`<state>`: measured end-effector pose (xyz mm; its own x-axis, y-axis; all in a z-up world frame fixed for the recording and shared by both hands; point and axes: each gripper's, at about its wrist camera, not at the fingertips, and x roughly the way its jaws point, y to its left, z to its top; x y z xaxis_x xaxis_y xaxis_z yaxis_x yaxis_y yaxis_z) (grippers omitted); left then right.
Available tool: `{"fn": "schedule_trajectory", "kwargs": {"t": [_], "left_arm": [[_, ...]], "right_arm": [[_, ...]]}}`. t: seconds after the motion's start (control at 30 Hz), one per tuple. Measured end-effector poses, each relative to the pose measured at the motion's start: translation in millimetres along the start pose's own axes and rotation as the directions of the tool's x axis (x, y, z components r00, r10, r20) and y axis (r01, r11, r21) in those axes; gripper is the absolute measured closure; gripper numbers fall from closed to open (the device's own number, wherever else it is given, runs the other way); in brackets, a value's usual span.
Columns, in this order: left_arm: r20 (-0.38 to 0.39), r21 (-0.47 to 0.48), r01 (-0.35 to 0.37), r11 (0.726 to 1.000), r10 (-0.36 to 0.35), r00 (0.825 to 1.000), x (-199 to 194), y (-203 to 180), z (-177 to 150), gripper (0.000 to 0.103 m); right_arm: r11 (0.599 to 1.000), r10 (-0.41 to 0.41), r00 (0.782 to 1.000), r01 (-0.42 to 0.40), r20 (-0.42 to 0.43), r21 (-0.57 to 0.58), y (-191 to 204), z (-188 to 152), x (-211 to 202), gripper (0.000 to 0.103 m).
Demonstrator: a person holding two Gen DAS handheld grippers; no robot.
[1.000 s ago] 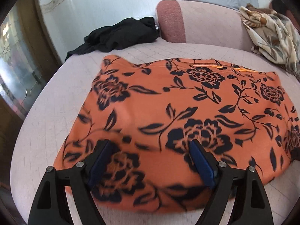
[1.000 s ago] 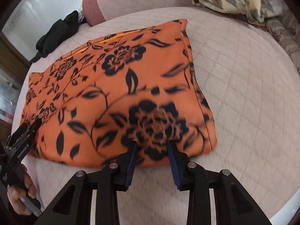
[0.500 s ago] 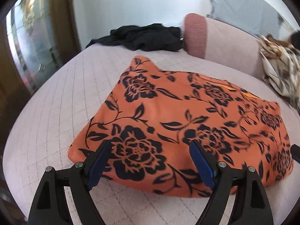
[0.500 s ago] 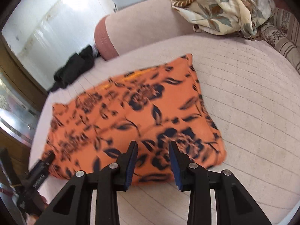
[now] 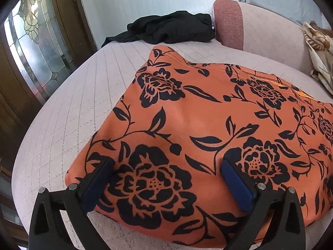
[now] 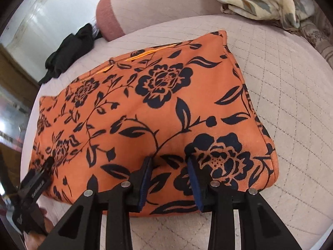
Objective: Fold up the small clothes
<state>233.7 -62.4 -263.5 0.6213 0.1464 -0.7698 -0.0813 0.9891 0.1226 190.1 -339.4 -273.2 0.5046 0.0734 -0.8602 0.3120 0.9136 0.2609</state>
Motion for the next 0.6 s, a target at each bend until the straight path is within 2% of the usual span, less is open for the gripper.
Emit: {"fn": "schedule_trajectory", "kwargs": {"t": [0.1,0.27,0.4,0.5,0.6], "left_arm": [[-0.006,0.006,0.022,1.0,-0.022,1.0,1,2,0,0.0],[-0.057,0.026,0.104,0.994,-0.102,0.993,-14,18,-4,0.0],[0.006,0.008,0.056,0.998,-0.056,0.998,-39,35,-8,0.0],[0.055,-0.006,0.045,0.999,-0.045,0.997,-55,47,-8,0.0],[0.002,-0.051,0.068,0.996,-0.068,0.998,-43,55,-7,0.0]], "right_arm": [[0.999,0.037,0.999,-0.037,0.012,0.025,-7,-2,-5,0.064],[0.998,0.055,0.991,-0.059,0.118,0.03,-16,-9,-32,0.064],[0.996,0.086,0.98,-0.091,0.181,0.02,-9,-12,-47,0.064],[0.995,0.093,0.981,-0.095,0.173,0.005,6,-14,-44,0.064],[0.996,0.093,0.987,-0.093,0.132,-0.012,24,-14,-32,0.064]]}}
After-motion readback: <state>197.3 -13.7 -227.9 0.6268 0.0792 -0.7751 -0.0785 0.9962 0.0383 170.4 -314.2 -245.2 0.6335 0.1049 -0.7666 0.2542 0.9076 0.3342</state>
